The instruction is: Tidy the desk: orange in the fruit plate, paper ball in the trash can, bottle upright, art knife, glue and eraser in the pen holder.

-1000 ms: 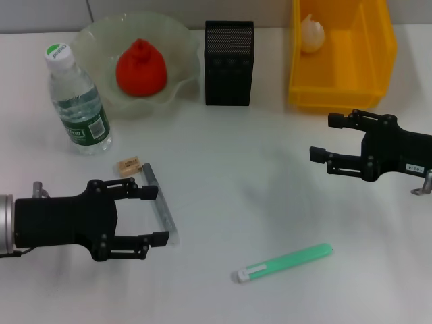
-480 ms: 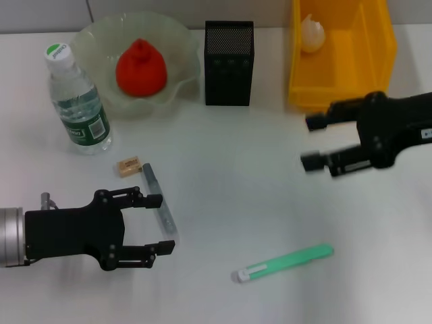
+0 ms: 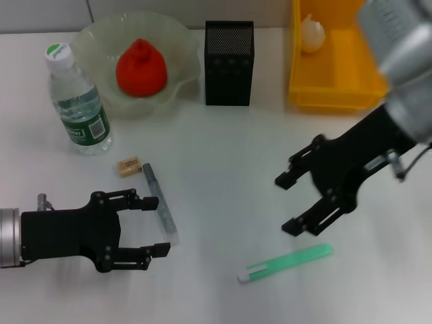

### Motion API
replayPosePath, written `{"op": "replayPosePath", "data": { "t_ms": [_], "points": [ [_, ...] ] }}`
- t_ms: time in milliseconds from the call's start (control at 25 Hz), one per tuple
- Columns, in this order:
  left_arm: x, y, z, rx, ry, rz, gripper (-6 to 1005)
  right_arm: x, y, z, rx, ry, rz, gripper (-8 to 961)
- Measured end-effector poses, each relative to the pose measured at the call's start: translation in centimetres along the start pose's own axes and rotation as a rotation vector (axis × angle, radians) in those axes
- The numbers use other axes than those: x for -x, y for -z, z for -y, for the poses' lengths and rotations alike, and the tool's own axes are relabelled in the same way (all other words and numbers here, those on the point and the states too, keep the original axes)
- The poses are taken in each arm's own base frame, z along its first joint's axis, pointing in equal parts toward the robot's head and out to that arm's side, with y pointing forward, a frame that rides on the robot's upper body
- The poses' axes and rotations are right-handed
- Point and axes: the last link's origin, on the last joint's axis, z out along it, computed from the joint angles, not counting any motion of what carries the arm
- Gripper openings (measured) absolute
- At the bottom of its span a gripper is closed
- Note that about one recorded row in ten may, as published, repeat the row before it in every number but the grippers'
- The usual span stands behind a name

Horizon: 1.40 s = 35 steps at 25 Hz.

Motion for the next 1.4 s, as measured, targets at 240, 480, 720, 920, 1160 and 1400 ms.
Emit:
{"op": "replayPosePath", "data": {
  "t_ms": [240, 480, 720, 920, 1160, 1400],
  "points": [
    [0.3, -0.1, -0.3, 0.042, 0.014, 0.045, 793, 0.8, -3.9, 0.1, 0.007, 0.146, -0.104, 785],
    [0.2, -0.3, -0.2, 0.051, 0.021, 0.051, 790, 1.3, -5.6, -0.3, 0.032, 0.212, -0.123, 774],
    [0.1, -0.3, -0.3, 0.052, 0.022, 0.049, 788, 1.4, -7.1, -1.0, 0.074, 0.255, -0.161, 752],
    [0.1, -0.3, -0.1, 0.046, 0.021, 0.046, 786, 1.0, -7.9, -1.3, 0.092, 0.266, -0.193, 733],
    [0.1, -0.3, -0.1, 0.043, 0.025, 0.041, 783, 0.7, -8.8, -1.6, 0.097, 0.282, -0.217, 711],
    [0.1, -0.4, -0.1, 0.041, 0.026, 0.041, 781, 0.6, -9.0, -1.6, 0.095, 0.286, -0.222, 689]
  ]
}}
